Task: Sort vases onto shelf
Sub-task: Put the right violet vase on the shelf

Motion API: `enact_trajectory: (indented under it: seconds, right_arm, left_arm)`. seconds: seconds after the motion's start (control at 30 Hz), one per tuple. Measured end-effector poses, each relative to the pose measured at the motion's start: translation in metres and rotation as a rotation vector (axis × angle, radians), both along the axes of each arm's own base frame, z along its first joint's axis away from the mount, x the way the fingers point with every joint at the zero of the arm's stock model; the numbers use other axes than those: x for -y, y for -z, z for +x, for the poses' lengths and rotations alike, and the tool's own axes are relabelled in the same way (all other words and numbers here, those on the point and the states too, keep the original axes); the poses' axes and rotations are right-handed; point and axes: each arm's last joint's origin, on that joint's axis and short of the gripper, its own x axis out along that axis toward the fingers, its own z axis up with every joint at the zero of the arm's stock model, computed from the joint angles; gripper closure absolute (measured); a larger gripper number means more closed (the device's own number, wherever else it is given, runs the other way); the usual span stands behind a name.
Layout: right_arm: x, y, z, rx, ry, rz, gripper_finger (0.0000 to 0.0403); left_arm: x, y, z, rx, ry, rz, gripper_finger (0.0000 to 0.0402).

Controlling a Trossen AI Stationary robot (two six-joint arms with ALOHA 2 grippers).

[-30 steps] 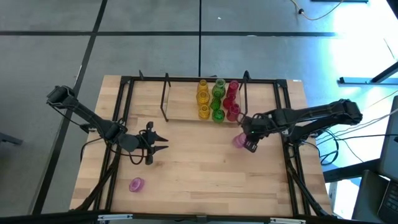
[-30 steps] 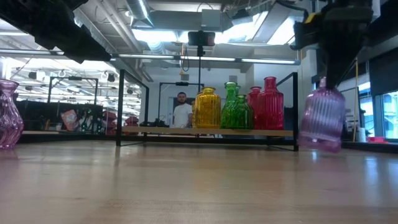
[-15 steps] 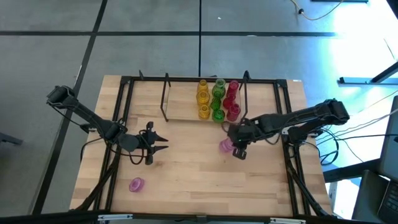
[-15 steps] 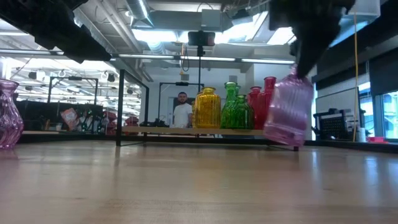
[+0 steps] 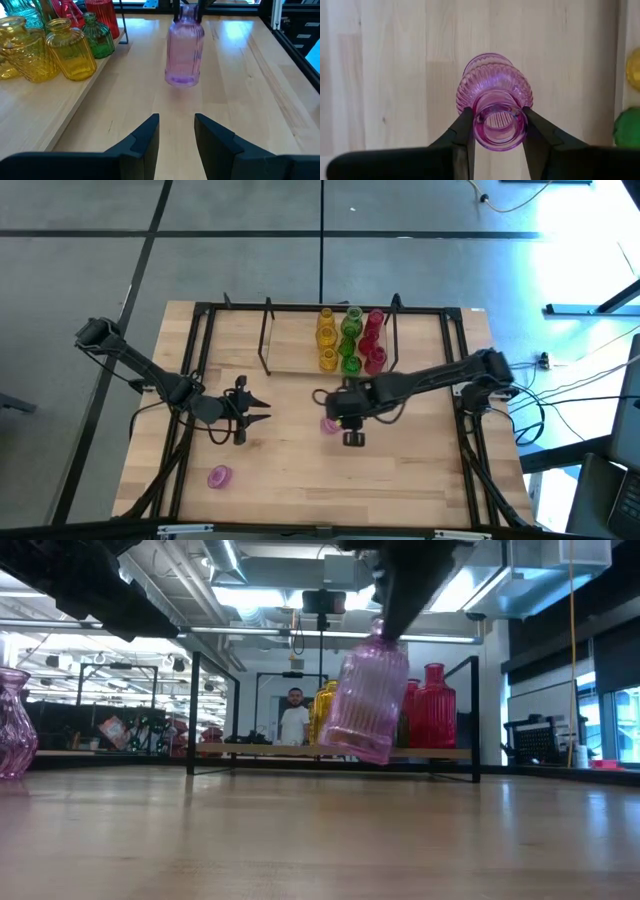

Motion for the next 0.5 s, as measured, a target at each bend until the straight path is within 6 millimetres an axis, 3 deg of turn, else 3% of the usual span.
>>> enact_trajectory:
  seconds: [0.33,0.5]
  right_arm:
    - [-0.008,0.003,0.043,-0.057,-0.08,-0.029,0.0304]
    - [-0.006,0.012,0.05,-0.073,-0.091,-0.015,0.0303]
  left_arm:
    - [0.0,0.0,0.0,-0.001,0.001,0.0,0.0285]
    - [0.0,0.0,0.0,-0.002,0.002,-0.001,0.0285]
